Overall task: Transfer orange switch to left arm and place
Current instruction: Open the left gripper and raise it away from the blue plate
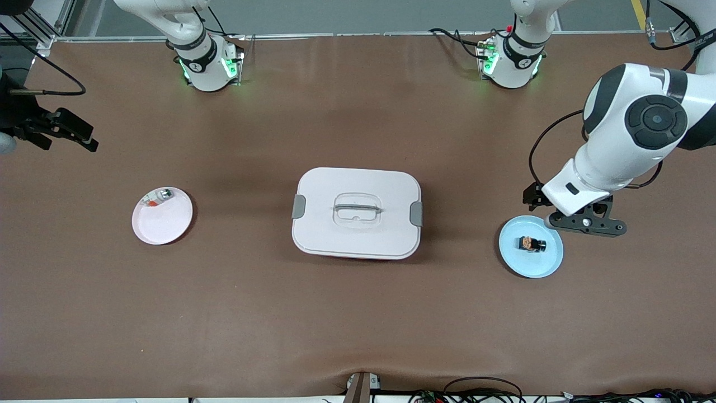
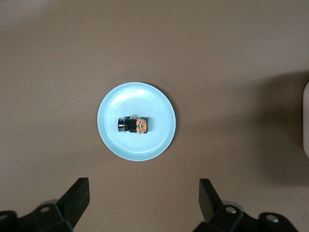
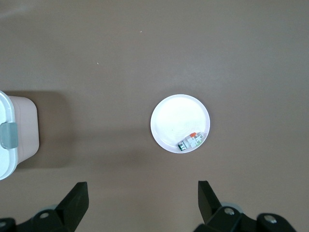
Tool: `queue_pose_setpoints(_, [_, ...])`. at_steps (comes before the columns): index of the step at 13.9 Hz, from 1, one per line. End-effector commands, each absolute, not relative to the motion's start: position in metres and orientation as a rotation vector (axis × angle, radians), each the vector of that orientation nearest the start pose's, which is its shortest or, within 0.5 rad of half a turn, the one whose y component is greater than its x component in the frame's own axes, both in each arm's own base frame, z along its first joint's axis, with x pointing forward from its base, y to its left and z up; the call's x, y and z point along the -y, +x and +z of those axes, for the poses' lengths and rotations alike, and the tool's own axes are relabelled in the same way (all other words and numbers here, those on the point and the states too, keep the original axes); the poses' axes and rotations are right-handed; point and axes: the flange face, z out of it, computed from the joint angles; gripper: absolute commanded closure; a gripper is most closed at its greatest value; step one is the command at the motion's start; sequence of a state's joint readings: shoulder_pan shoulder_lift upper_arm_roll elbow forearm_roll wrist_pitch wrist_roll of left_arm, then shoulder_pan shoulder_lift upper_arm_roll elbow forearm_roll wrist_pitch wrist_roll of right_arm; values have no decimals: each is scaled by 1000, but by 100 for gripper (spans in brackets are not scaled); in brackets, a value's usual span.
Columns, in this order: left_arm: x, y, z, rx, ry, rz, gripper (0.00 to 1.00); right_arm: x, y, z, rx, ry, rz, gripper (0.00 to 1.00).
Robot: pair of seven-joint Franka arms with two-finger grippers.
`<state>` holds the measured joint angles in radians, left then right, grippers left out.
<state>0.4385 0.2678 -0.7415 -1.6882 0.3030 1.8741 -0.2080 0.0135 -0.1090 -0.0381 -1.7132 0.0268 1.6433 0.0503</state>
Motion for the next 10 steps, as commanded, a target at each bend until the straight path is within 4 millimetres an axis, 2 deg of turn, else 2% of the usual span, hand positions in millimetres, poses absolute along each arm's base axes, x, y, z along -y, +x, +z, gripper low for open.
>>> queue_pose_setpoints(1, [115, 612, 500, -194, -3026, -24, 0, 14, 526, 628, -108, -3122, -64, 0])
queue_pose_setpoints(5, [90, 617, 539, -112, -3008, -7, 0, 15, 525, 629, -111, -3124, -52, 0])
queue_pose_setpoints(8, [69, 618, 554, -53, -3000, 4, 0, 15, 526, 628, -113, -3124, -52, 0])
queue_pose_setpoints(10, [65, 616, 569, -31, -3012, 16, 0, 15, 527, 630, -113, -3124, -57, 0])
